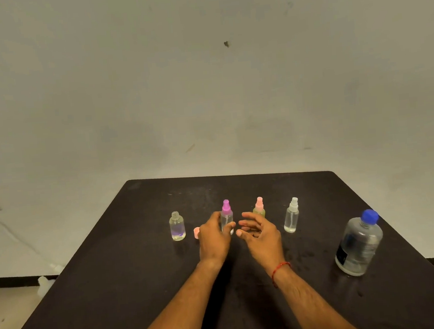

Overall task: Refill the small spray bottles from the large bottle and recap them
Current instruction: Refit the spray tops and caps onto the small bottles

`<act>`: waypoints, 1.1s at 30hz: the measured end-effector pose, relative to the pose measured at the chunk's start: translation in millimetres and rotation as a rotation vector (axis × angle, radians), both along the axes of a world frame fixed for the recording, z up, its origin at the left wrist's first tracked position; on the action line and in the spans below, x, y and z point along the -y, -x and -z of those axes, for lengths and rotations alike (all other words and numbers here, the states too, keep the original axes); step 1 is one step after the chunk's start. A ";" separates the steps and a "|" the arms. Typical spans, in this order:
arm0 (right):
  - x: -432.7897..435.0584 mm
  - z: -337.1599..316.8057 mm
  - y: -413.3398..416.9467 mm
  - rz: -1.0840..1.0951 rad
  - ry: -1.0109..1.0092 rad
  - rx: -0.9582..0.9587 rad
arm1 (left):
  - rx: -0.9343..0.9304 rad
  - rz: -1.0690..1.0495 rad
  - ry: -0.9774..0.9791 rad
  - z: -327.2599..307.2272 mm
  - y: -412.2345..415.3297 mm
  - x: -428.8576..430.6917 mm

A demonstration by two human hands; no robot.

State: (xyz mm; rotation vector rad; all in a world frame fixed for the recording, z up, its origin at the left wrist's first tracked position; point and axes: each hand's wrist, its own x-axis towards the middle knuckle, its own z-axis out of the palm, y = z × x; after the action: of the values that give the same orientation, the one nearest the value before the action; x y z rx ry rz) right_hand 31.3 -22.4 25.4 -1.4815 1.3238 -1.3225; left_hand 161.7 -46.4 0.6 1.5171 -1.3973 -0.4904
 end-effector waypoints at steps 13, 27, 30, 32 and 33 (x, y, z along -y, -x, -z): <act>10.3 27.6 12.6 0.021 -0.067 0.004 | 0.005 -0.034 -0.103 17.2 0.6 24.7; 7.8 29.3 8.3 0.018 -0.083 -0.003 | -0.013 -0.024 -0.116 12.9 0.4 19.8; 4.9 28.7 6.9 0.013 -0.071 -0.005 | -0.036 -0.046 -0.097 9.9 -0.7 11.7; 2.7 27.7 5.7 0.005 -0.069 0.000 | -0.055 -0.070 -0.062 11.4 -1.6 4.4; 1.8 27.1 4.6 0.002 -0.064 0.001 | -0.059 -0.083 -0.038 13.8 -3.1 1.4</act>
State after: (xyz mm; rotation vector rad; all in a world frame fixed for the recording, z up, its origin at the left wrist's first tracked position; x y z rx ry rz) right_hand 26.6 -24.2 -1.7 -1.4364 1.3549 -1.2696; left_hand 164.8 -47.8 -13.3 1.5719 -1.2803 -0.5087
